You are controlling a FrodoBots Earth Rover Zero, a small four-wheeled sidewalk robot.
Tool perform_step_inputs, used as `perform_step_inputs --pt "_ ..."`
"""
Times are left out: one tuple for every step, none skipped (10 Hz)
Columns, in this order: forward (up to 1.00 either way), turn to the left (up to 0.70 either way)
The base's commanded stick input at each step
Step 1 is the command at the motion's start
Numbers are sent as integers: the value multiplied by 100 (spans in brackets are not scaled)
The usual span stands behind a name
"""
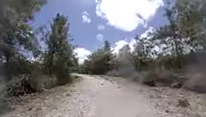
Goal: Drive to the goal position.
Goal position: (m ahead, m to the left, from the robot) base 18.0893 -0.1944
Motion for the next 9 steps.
perform_step_inputs --pt "45 0" --pt "45 0" --pt "45 0" --pt "45 0" --pt "45 0" --pt "45 0" --pt "45 0" --pt "45 0" --pt "45 0"
